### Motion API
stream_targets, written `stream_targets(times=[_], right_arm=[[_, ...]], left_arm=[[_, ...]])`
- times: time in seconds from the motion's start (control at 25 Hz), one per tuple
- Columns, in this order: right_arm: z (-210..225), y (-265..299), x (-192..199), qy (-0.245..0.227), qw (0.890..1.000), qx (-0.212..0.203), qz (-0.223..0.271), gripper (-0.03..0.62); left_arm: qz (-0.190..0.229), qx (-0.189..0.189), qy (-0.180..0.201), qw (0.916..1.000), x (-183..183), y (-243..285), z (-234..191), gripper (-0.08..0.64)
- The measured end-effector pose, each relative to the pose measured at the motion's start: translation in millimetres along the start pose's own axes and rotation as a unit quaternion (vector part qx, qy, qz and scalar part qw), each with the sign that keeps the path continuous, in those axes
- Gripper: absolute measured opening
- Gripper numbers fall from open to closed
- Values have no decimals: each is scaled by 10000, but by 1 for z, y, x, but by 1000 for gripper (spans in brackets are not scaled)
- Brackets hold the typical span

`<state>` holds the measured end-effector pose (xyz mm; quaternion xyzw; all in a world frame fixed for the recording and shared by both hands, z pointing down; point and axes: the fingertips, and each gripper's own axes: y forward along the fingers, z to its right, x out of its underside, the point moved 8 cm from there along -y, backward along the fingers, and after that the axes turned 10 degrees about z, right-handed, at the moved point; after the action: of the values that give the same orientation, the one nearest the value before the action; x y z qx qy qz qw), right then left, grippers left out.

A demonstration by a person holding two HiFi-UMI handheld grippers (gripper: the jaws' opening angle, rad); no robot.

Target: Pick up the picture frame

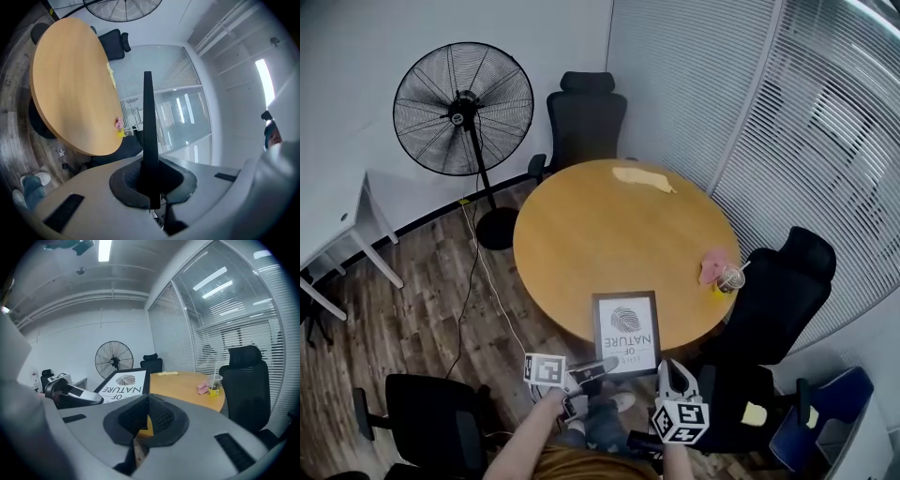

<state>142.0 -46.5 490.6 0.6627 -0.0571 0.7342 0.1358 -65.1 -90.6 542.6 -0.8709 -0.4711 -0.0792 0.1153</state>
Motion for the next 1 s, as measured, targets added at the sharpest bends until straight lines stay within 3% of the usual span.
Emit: stream_targets(times=[0.16, 1.0], right_arm=[[-4, 2, -1, -19, 10000, 27, 13, 12], [-7, 7, -1, -202, 9998, -42, -60, 12]], left_arm=[[-16, -17, 143, 9999, -2, -6, 3, 37], [-17, 8, 68, 10000, -5, -9, -2, 37]])
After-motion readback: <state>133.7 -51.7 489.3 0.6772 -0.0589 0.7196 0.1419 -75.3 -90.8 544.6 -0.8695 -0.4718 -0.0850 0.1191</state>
